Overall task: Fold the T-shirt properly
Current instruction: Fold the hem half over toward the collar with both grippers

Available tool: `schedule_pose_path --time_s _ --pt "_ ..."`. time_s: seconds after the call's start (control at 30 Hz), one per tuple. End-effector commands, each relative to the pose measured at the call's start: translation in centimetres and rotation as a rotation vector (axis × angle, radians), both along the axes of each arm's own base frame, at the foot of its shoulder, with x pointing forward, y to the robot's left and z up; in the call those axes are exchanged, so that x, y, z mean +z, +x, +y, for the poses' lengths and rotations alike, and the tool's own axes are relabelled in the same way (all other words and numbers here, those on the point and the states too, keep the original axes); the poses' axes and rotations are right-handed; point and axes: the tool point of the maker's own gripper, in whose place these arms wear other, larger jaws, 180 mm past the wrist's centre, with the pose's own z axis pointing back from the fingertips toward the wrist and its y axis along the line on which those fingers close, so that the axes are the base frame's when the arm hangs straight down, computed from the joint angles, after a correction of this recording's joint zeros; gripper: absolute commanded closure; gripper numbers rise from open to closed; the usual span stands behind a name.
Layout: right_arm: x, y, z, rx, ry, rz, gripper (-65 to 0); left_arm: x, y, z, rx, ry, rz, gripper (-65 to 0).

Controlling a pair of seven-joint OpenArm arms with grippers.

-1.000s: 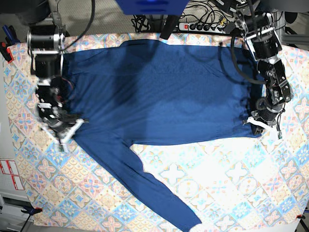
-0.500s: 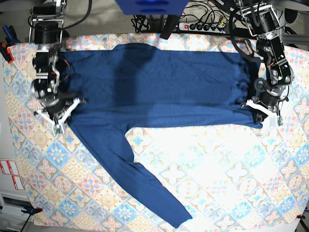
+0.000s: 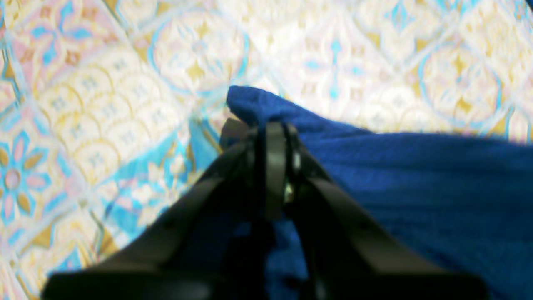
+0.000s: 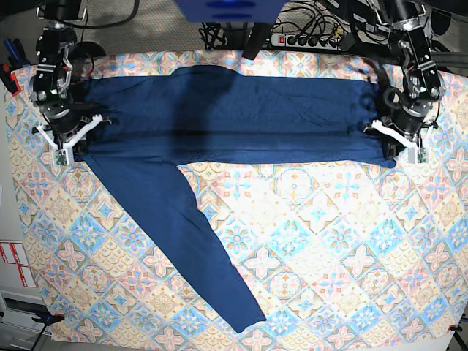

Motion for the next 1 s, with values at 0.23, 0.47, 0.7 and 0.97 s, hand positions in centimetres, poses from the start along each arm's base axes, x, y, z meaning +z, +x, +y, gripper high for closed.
schedule_pose_path --time_s 0.23,0.47,0.7,0.97 --pt "1.9 -0.6 0.1 0.028 -0.028 -0.045 -0.3 -0.1 -1.9 0.8 -0.006 0.022 0.017 0.0" --pt "1.9 -0.7 0.5 0.039 -0.027 -0.045 -0.3 -0.6 -2.5 0.9 -0.011 0.031 0.043 0.0" --pt "1.3 -1.4 0.3 0.036 -0.028 -0.022 -0.3 -2.5 -3.6 1.0 -0.005 0.018 0.136 0.0" --pt "0.1 -2.6 0.0 0.022 -0.034 0.069 -0.7 -3.8 -3.8 1.2 0.012 -0.006 0.186 -3.1"
